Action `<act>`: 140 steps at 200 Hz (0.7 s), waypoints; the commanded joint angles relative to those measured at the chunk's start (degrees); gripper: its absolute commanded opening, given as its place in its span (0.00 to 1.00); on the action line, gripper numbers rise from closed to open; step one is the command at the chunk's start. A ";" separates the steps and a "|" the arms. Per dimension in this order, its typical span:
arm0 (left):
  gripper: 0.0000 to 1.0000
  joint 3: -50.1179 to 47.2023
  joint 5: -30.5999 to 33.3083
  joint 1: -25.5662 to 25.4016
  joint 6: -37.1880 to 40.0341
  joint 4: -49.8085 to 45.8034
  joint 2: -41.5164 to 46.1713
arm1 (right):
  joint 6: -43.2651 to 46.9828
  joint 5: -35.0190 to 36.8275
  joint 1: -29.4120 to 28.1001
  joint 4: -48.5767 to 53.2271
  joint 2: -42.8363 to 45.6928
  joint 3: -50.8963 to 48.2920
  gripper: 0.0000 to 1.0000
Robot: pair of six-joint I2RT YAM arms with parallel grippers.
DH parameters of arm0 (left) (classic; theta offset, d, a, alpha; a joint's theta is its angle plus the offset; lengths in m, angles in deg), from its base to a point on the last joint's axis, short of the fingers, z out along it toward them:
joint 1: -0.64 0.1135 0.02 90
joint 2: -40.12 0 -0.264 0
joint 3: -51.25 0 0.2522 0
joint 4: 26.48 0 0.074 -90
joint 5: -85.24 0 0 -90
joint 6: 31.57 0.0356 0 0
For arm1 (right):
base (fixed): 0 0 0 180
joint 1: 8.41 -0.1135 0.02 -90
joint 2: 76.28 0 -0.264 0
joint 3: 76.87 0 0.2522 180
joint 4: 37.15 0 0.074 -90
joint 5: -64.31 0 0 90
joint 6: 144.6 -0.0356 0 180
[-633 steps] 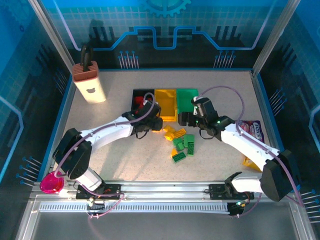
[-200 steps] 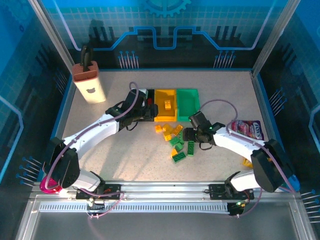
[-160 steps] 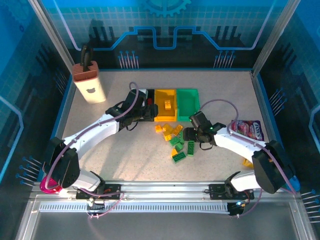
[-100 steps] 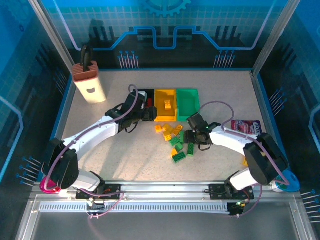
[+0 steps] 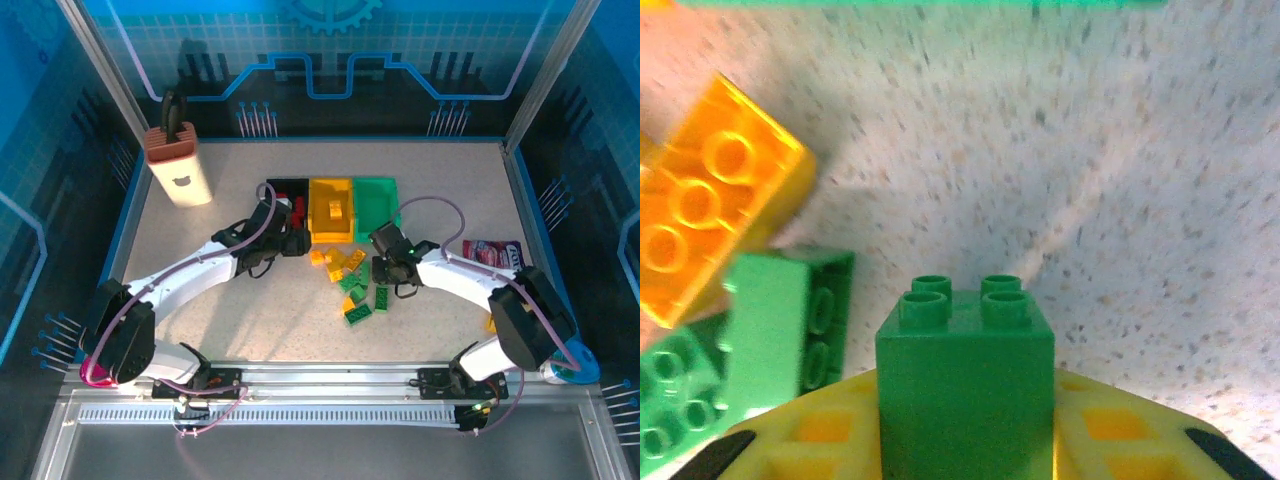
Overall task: Sort the legos into containers by color
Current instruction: Pick up the lego from the center of the table, then place the lego in the container.
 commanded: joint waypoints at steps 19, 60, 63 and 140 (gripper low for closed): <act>0.73 -3.51 1.82 -3.02 -2.99 0.92 1.50 | 5.42 2.80 3.05 2.44 1.10 10.61 0.31; 0.73 -8.35 1.94 -5.43 -6.51 2.01 3.35 | 9.44 -0.81 7.95 2.28 -7.49 21.05 0.32; 0.73 -8.70 1.89 -5.55 -6.77 2.05 3.44 | 9.60 -1.01 8.29 2.20 -8.17 21.77 0.32; 0.73 -11.65 0.17 -6.74 -10.11 5.14 2.43 | 10.41 -3.20 9.29 3.94 -16.62 31.98 0.83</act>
